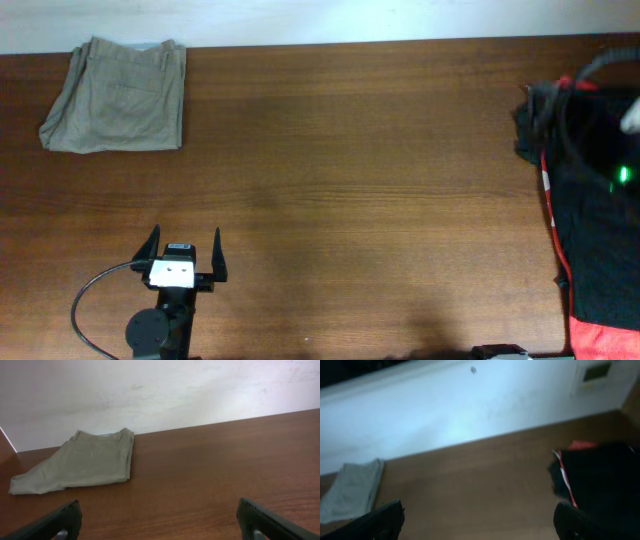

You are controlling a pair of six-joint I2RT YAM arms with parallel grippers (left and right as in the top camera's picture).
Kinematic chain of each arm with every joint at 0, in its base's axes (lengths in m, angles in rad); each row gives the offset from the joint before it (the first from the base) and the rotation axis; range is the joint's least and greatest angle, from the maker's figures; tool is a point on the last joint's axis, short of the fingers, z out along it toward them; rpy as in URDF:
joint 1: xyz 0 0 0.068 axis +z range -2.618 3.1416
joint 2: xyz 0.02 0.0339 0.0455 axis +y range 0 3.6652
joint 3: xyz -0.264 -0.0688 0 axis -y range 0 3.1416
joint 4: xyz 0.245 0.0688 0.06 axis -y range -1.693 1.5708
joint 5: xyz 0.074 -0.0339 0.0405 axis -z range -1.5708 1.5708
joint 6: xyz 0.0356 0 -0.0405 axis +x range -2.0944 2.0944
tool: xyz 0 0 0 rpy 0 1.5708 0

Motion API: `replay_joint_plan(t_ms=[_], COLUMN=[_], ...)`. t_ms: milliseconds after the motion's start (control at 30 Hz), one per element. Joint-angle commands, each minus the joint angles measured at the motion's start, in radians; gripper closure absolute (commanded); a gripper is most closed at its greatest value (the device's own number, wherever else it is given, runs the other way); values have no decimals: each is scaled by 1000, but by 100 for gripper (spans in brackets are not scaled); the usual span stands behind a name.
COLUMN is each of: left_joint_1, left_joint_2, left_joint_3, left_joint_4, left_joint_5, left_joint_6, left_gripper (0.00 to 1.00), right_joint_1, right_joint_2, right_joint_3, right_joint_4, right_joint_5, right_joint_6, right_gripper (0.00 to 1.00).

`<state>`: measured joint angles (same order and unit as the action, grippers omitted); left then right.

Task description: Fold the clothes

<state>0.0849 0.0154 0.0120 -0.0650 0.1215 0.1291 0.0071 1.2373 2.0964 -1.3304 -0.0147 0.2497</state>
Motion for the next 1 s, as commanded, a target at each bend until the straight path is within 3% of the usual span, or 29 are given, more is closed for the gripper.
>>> replay_joint_plan(t_ms=[0, 500, 733, 967], left_joint_1=[3, 3, 3, 3], left_joint_2=[-9, -9, -9, -9], left_joint_3=[-4, -4, -4, -4], left_joint_4=[-5, -5, -5, -5], left_joint_5=[-11, -11, -10, -11], left_joint_6=[-16, -16, -16, -16], left_gripper=[1, 1, 1, 1], right_joint_1=[-2, -2, 0, 0], right_joint_2=[-157, -850, -1031, -1129], right_joint_3=[-224, -1361, -1683, -1834], right_joint_4=[57, 639, 849, 944], right_joint_5=[32, -8, -31, -34], right_joint_6=[-10, -6, -6, -7], right_gripper=[1, 1, 1, 1])
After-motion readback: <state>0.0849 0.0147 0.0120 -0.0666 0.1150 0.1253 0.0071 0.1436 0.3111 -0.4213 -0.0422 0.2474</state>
